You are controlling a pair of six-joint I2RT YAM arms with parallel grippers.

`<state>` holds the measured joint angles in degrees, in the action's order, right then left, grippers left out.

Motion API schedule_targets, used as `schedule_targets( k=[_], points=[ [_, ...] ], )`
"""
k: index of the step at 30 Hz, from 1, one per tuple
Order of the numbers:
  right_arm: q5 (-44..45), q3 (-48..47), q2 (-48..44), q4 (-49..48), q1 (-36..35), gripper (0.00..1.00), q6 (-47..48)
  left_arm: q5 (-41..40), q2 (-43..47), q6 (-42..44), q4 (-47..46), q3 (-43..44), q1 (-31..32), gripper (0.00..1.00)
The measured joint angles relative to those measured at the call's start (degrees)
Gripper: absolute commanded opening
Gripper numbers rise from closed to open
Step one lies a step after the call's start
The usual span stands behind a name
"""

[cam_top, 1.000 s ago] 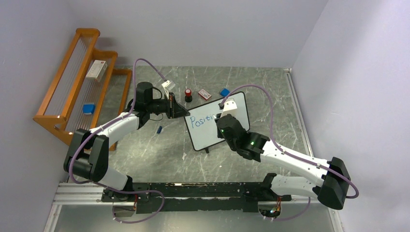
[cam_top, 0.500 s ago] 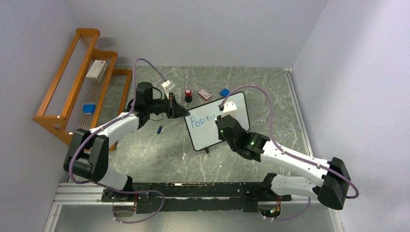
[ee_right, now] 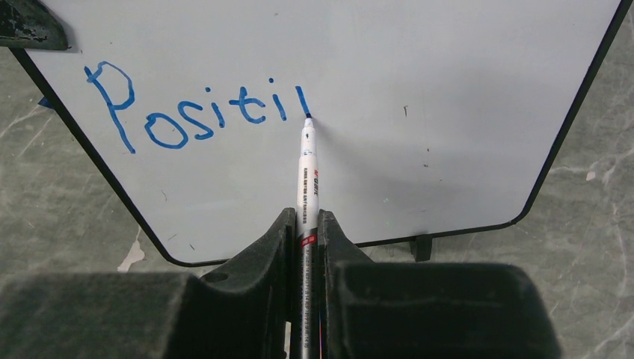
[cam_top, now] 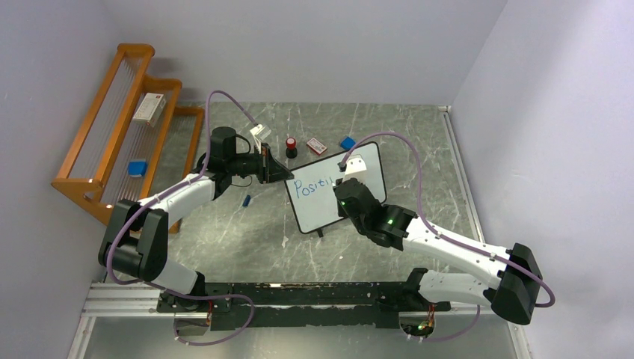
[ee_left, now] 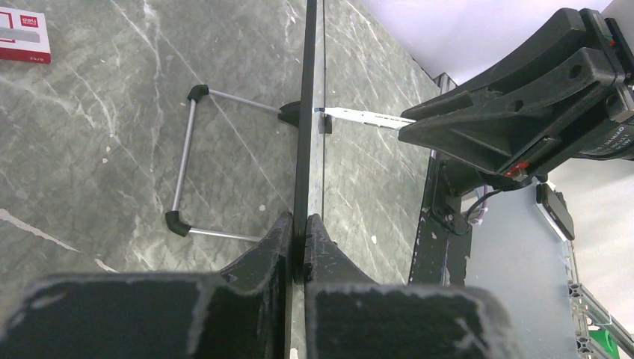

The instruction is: Write a sentence on the whiteboard

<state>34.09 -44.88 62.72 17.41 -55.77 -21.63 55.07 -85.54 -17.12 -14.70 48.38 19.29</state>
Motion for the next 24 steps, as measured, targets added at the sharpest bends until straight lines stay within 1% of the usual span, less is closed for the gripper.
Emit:
schedule_targets(
  k=[24],
  points=[
    [0.90, -0.13, 0.02, -2.89, 1.81, 0.00, 3.52, 0.00, -0.20, -0.07, 0.09, 0.17, 0.00, 0.05]
  ],
)
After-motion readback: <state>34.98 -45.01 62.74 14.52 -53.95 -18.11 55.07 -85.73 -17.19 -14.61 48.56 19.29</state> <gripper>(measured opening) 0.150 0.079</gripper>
